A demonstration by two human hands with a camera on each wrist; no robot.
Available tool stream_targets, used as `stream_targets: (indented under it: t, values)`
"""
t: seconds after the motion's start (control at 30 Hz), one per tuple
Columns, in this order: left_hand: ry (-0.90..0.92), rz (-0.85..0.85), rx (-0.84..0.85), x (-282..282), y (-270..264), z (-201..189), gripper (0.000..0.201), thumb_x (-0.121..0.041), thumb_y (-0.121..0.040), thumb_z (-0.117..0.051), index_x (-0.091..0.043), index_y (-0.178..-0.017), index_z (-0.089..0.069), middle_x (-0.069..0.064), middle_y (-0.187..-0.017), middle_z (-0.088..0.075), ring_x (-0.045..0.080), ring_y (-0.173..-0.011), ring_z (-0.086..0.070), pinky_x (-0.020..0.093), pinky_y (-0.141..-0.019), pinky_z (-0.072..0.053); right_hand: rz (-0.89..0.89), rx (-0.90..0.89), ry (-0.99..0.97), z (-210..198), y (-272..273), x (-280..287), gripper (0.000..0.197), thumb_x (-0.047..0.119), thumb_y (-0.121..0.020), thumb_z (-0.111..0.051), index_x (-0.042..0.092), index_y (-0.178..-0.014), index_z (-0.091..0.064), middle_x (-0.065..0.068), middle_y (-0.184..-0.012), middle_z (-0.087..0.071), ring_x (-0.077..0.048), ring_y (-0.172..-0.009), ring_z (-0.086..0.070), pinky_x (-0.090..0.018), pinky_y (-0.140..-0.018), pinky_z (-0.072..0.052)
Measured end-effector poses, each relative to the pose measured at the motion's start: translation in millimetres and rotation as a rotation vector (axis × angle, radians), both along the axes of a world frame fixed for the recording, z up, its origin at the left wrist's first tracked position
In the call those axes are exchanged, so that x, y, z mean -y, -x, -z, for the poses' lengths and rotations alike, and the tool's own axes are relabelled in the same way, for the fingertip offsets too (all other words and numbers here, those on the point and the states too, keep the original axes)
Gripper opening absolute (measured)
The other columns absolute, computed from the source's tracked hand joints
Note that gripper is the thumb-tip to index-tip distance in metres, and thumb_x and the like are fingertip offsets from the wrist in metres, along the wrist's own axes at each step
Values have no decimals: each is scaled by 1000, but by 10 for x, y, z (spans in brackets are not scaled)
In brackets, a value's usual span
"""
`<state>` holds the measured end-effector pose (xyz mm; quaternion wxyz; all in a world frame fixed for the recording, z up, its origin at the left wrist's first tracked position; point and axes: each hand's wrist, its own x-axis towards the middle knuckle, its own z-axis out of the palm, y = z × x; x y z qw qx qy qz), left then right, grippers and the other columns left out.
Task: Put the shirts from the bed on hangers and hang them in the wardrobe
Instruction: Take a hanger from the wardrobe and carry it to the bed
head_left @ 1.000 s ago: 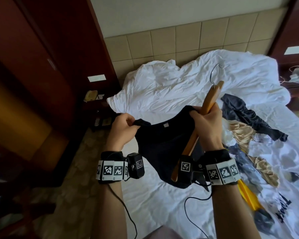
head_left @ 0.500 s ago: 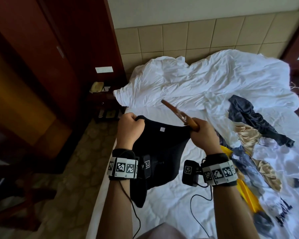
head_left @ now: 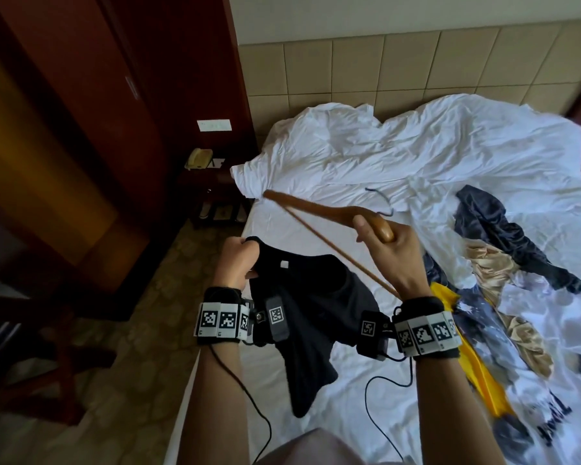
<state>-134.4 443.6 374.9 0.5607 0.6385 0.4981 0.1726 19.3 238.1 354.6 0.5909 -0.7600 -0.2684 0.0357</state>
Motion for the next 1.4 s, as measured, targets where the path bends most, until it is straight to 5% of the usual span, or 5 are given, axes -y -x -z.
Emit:
stream_targets:
  t: [0.63,0.87,0.97,1.17,1.4]
  values:
    - [-387,-133,-361,-129,286,151,21,-21,-96,-61,-7,-110,-67,12,-102,-70,35,-98,-67,37,-75,-45,-220,11,119,-102,37,183,83,91,-70,-64,10,-54,-64,-4,-47,-55,-13,-45,-53,-30,-55,-44]
    - [-510,20,-241,148,92,-90,10,-20,-96,-64,-17,-105,-64,-5,-83,-66,6,-67,-62,16,-49,-38,-211,23,141,-41,335,-197,111,107,-59,-50,-3,-65,-60,-20,-61,-59,-27,-51,-52,-42,-57,-48]
    - [-527,135,-23,205,37,-178,14,-23,-94,-67,-15,-106,-69,-6,-87,-69,6,-80,-68,15,-63,-47,-172,-21,82,12,455,-306,101,101,-66,-55,0,-66,-64,-19,-65,-64,-35,-64,-64,-45,-61,-51]
    - [-559,418,232,301,173,-420,12,-31,-98,-70,-25,-104,-77,-8,-97,-75,5,-91,-70,22,-81,-57,-143,-187,-164,-8,540,-329,46,61,-88,-69,18,-69,-73,10,-57,-67,-2,-56,-63,-20,-59,-47]
    - [-984,236,67,136,216,-319,35,-21,-103,-58,-15,-138,-65,-2,-143,-60,1,-136,-43,30,-121,-31,-117,-186,-313,-3,446,-229,40,50,-94,-74,19,-74,-59,11,-58,-56,-6,-54,-53,-20,-56,-43]
